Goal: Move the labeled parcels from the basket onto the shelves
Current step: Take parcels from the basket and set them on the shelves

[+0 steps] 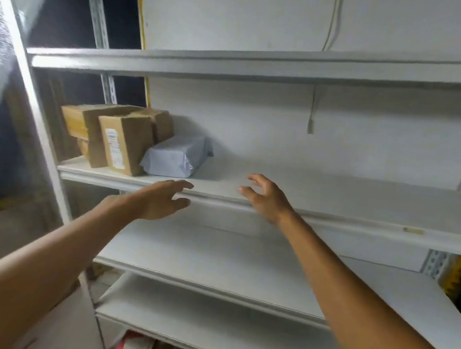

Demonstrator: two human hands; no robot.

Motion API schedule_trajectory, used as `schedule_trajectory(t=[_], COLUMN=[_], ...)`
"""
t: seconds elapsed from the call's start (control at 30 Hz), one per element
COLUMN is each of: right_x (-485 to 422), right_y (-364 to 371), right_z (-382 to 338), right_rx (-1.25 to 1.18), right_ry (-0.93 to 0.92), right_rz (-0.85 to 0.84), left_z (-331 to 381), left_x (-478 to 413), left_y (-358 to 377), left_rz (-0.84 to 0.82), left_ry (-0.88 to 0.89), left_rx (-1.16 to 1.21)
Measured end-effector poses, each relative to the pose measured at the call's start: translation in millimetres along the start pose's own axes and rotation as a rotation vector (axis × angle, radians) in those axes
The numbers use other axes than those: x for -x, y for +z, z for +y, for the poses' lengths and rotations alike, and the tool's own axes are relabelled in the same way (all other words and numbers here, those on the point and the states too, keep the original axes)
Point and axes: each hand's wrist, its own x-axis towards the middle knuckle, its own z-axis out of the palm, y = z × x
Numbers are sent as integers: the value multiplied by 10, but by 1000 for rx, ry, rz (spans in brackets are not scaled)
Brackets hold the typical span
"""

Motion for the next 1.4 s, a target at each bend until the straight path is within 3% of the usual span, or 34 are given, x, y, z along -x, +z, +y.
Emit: schedule_trajectory(t=[0.17, 0.73, 1.07, 1.2, 1.4], right_x=[-267, -1448, -2604, -3124, -3641], right_y=[380, 1201, 1456, 1536, 1737], right_z=[-213, -467, -28, 119, 155], right_rx=[19, 81, -29, -205, -390], right_ry=[-40, -16, 59, 143, 241], right_rz=[-129, -141, -101, -109, -97], left_z=[-377, -1477, -1799, -1885, -1861], left_x=[76, -791, -2011, -2485, -2967], left_y=[-300, -648, -418, -344, -248], left_rz=[74, 110, 183, 153, 187], left_ry=[-77, 23, 102, 144, 138], left_rx=[-54, -18, -98, -244, -230])
